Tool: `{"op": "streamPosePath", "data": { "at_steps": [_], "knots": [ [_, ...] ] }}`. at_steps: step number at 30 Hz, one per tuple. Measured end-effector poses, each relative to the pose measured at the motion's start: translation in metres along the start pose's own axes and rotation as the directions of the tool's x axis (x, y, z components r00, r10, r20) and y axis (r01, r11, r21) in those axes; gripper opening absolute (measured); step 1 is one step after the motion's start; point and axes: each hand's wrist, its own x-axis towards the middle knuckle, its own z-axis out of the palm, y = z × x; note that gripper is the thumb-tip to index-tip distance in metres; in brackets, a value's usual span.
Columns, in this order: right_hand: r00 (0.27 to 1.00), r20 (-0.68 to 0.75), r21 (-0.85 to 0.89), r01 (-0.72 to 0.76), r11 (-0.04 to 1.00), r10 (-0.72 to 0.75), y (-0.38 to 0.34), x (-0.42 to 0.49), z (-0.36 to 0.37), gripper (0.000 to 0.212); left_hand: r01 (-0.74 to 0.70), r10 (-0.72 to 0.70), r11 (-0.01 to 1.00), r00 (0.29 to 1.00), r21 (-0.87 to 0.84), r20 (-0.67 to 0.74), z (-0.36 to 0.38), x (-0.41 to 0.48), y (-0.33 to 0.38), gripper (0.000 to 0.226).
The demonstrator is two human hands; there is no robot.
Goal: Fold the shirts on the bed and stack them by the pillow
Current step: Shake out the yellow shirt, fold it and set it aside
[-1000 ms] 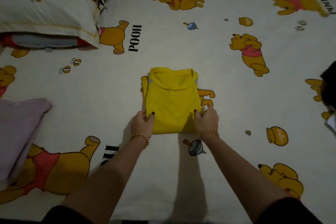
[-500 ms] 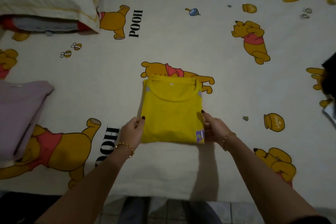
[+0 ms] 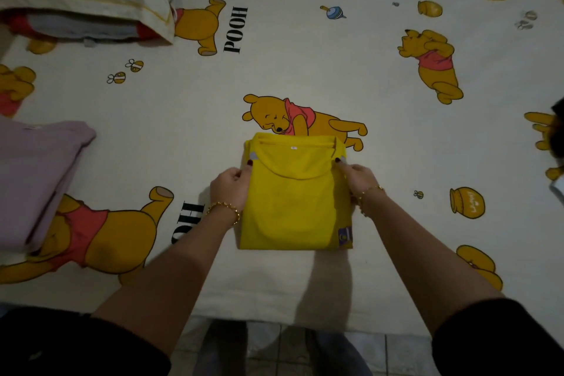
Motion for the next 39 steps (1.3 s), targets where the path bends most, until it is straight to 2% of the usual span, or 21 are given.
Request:
{"op": "streamPosePath", "data": {
  "at_steps": [5,8,12,14,18,22,26,29,31,36,39],
  "knots": [
    [0.977,-0.136,-0.073,0.157,0.985,-0.166,-0.005,0.017,0.009,0.034,-0.087,0.087,0.996,0.992,0.008,-0.087,0.005,0.009,0.0,0.022],
    [0.969,-0.149,-0.094,0.183,0.979,-0.196,-0.005,0.024,0.013,0.034,-0.066,0.069,0.998,0.988,0.023,-0.136,0.009,0.009,-0.005,0.027],
    [0.978,-0.101,-0.117,0.17,0.979,-0.182,-0.007,0.036,0.013,0.035,-0.003,0.003,1.0,0.998,0.006,-0.069,0.013,0.021,-0.002,0.032],
    [0.961,-0.143,-0.109,0.221,0.969,-0.235,-0.013,0.043,0.013,0.028,-0.041,0.04,0.999,0.997,-0.021,-0.07,0.014,0.032,0.004,0.026],
    [0.908,-0.251,-0.097,0.32,0.942,-0.335,-0.028,0.056,0.014,0.012,-0.138,0.128,0.989,0.976,-0.046,-0.178,0.016,0.049,0.017,0.025],
    [0.932,-0.261,-0.088,0.235,0.968,-0.25,-0.031,0.056,0.015,0.022,-0.063,0.048,0.994,0.985,-0.087,-0.165,0.02,0.051,0.014,0.029],
    [0.954,-0.229,-0.066,0.181,0.981,-0.192,0.001,0.031,0.016,0.028,0.013,-0.038,0.986,0.988,-0.167,-0.149,0.023,0.022,-0.003,0.024],
    [0.949,-0.231,-0.054,0.206,0.977,-0.213,0.035,0.004,0.018,0.03,-0.006,-0.034,0.98,0.979,-0.197,-0.199,0.024,-0.009,-0.021,0.02],
    [0.946,-0.213,-0.071,0.233,0.97,-0.243,0.054,-0.014,0.02,0.039,-0.031,-0.016,0.978,0.974,-0.206,-0.224,0.026,-0.027,-0.033,0.022],
    [0.97,-0.173,-0.011,0.169,0.985,-0.169,0.087,-0.043,0.016,0.044,-0.023,0.0,0.986,0.991,-0.167,-0.136,0.026,-0.061,-0.06,0.042],
    [0.981,-0.129,-0.061,0.138,0.989,-0.145,0.096,-0.051,0.009,0.041,-0.063,0.055,0.995,0.993,-0.081,-0.101,0.02,-0.071,-0.072,0.046]
  ]
}}
